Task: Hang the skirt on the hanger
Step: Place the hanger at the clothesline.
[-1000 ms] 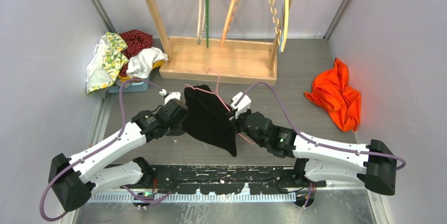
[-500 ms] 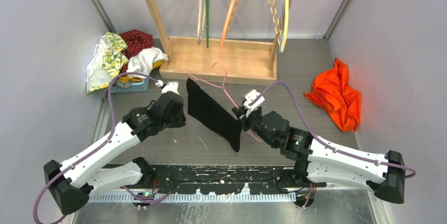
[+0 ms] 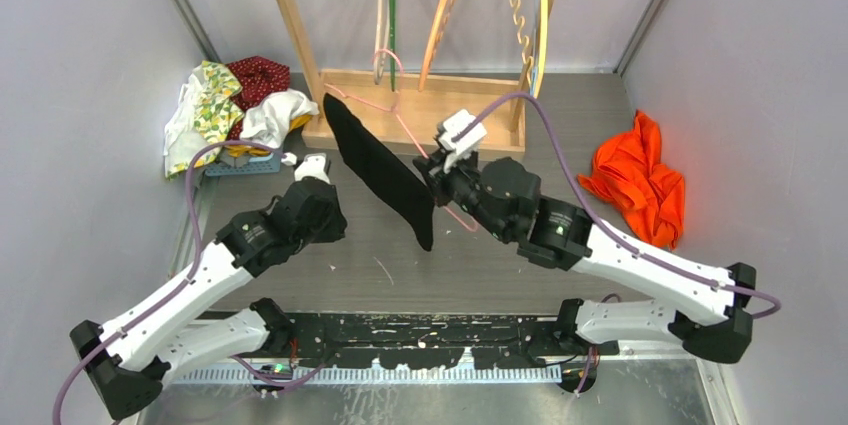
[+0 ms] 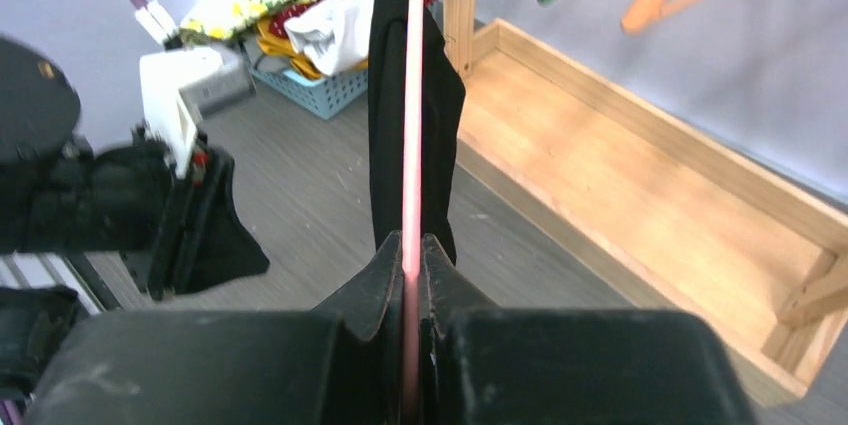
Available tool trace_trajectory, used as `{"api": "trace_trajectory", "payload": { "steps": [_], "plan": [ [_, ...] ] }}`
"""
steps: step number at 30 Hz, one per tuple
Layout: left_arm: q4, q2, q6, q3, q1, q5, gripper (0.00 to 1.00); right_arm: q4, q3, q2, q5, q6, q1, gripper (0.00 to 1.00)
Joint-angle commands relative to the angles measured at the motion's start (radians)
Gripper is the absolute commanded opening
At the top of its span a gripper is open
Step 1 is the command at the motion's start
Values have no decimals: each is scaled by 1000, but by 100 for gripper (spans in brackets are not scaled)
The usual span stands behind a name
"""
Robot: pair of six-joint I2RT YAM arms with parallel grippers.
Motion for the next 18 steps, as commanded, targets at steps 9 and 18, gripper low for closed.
{"api": "trace_trajectory", "payload": {
  "steps": [9, 18],
  "plan": [
    [-44, -98, -17, -18, 5, -11, 20, -177, 712, 455, 175, -53, 15, 1],
    [-48, -149, -31, -39, 5, 36, 20, -228, 1122, 738, 322, -186, -10, 1]
  ]
}}
